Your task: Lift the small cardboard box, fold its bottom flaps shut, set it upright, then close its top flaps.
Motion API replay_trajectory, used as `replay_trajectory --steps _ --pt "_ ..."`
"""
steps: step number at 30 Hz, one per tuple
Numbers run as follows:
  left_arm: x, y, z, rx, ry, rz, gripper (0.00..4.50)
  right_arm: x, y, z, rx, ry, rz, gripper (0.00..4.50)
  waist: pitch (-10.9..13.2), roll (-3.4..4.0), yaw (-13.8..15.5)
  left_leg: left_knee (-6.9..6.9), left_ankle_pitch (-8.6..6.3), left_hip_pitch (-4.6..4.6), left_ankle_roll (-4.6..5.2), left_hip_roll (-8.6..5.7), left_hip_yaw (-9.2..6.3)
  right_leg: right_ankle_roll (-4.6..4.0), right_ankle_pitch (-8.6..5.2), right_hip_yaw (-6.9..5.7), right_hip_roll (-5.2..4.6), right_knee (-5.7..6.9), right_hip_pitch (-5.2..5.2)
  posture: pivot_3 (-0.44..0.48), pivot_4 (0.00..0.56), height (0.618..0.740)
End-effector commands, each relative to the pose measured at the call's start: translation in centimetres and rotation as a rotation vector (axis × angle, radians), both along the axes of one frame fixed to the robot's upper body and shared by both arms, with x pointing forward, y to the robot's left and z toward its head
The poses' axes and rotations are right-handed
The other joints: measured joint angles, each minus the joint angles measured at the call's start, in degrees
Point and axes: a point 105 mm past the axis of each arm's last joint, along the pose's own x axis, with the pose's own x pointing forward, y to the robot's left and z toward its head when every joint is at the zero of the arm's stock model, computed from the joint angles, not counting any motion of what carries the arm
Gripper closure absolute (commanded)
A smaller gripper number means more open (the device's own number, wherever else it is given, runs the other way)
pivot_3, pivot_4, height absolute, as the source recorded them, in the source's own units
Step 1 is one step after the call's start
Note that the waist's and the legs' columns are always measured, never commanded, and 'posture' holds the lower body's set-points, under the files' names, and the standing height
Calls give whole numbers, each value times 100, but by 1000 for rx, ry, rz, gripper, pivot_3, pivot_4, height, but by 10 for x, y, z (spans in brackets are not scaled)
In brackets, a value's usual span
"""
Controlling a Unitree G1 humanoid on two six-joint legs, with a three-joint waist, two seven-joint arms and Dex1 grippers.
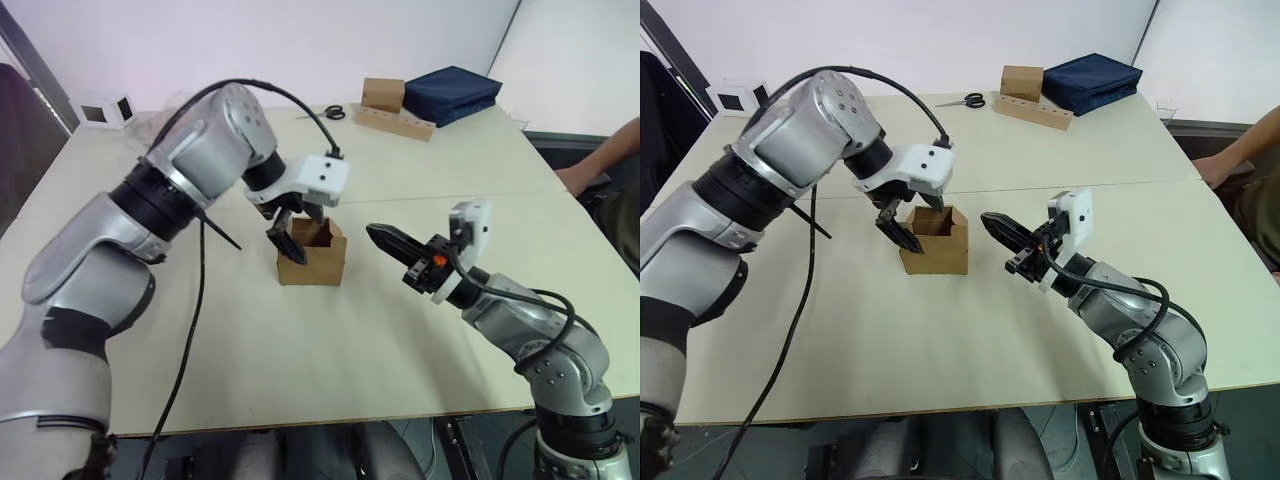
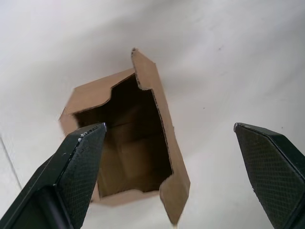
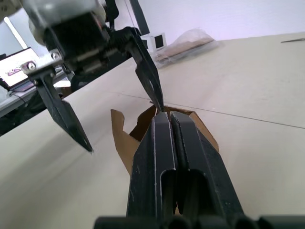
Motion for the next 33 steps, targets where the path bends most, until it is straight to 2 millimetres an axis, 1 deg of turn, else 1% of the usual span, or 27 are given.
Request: replay_trajectory --steps 1,4,7,9,10,11,12,13,14,16,17,19,20,22,25,27,29,33 --pt "-1 9 44 -197 -46 40 69 10 -4 5 9 -32 -56 4500 0 0 -1 0 0 0 0 0 0 0 0 0 0 0 0 0 150 740" --pt "3 19 55 -322 -42 125 69 15 -5 4 -1 -26 -83 4500 0 1 0 0 0 0 0 0 2 0 0 0 -1 0 0 0 150 740" --pt "5 35 59 -453 -30 230 766 20 -5 -2 -44 -9 -95 4500 0 3 -12 0 0 1 0 0 1 0 0 1 0 0 0 0 150 740" --pt "7 50 54 -536 -16 312 1480 25 -6 -7 -87 6 -101 4500 -1 4 -19 0 0 4 0 1 1 0 0 1 0 5 0 0 150 740" --pt "8 59 46 -569 -20 358 1954 29 -7 -11 -118 16 -114 4500 -2 5 -37 0 0 6 0 1 1 0 0 2 0 7 0 0 150 740" --pt "8 66 39 -596 -19 397 2324 32 -8 -14 -141 25 -128 4500 -2 6 -50 -1 0 7 0 2 2 0 0 3 0 6 0 0 150 740" --pt "8 69 35 -614 -20 422 2644 35 -9 -16 -154 30 -136 4500 -2 6 -51 0 0 7 0 3 2 0 0 3 -1 9 -1 0 150 740" --pt "8 72 31 -635 -15 452 3120 37 -10 -18 -165 36 -144 4500 -2 5 -50 0 0 5 -1 3 -1 0 0 1 -1 8 -2 0 150 740" --pt "9 75 27 -657 -12 484 3451 39 -10 -21 -176 44 -152 4500 0 2 -27 1 1 3 -1 3 0 0 0 1 -2 10 -2 0 150 740" --pt "16 82 17 -713 -48 565 4267 44 -10 -25 -207 49 -165 4500 0 2 15 7 1 -1 -2 2 -1 0 0 -1 -4 9 -2 0 150 740" --pt "21 88 12 -750 -72 609 4460 48 -9 -26 -230 36 -190 4500 0 2 28 10 1 -2 -2 0 0 0 0 -2 -9 10 -1 0 150 740" --pt "29 96 -3 -837 -91 732 4460 52 -5 -32 -278 29 -201 4500 -2 3 23 13 1 2 -2 0 2 1 1 -2 -10 10 2 0 150 740" --pt "29 99 -17 -854 -85 785 4460 53 -2 -35 -282 38 -195 4500 -5 4 15 14 1 3 -2 -1 3 1 1 -1 -10 11 3 0 150 740" --pt "25 96 -39 -845 -100 813 4460 53 2 -40 -285 51 -184 4500 -6 4 7 11 1 6 -2 0 1 1 1 -1 -9 12 3 0 150 740" --pt "22 89 -61 -839 -96 848 4460 54 3 -43 -292 57 -180 4500 -4 1 6 10 2 1 -4 1 1 0 1 -1 -10 13 -2 0 150 740" --pt "24 87 -76 -843 -99 890 4460 56 3 -46 -305 61 -179 4500 -5 1 30 12 5 -2 -9 0 0 0 2 -1 -10 14 -5 0 150 740" --pt "27 84 -88 -859 -94 926 4460 57 5 -50 -314 70 -175 4500 -7 0 50 13 6 3 -11 -1 1 0 3 -2 -12 16 1 0 150 740" --pt "29 80 -100 -859 -102 946 4460 57 8 -56 -333 85 -157 4500 -8 0 31 12 6 6 -11 -2 2 0 3 -1 -11 15 2 0 150 740"
